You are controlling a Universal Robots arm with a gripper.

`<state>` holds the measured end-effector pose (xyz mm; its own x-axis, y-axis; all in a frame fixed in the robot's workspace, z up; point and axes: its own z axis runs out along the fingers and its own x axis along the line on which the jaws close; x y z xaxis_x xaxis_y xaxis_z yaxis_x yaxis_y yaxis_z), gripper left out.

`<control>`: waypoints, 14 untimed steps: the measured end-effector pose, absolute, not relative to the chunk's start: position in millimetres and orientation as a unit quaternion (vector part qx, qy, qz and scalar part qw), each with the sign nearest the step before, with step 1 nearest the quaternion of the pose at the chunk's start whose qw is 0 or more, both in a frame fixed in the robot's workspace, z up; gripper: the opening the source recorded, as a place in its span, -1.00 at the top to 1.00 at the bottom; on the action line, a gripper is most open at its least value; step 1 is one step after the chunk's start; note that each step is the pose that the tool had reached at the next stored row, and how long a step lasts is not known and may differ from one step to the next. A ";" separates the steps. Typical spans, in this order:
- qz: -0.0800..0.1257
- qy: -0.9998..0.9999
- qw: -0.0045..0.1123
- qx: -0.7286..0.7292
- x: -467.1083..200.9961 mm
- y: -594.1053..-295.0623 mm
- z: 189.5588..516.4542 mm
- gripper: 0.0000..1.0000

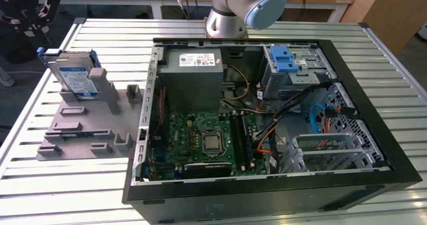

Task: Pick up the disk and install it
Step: 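Pick up the disk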

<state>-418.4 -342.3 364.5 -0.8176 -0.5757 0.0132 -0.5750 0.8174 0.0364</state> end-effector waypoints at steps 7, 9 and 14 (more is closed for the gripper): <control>-0.014 -0.940 0.010 0.342 -418.4 -342.2 364.3 0.79; -0.014 -0.938 0.005 0.347 -418.4 -342.3 363.9 0.79; -0.015 -0.928 0.000 0.372 -418.4 -342.2 363.2 0.79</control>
<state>-418.4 -342.2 363.2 -0.7231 -0.6907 -0.0115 -0.6907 0.7226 0.0283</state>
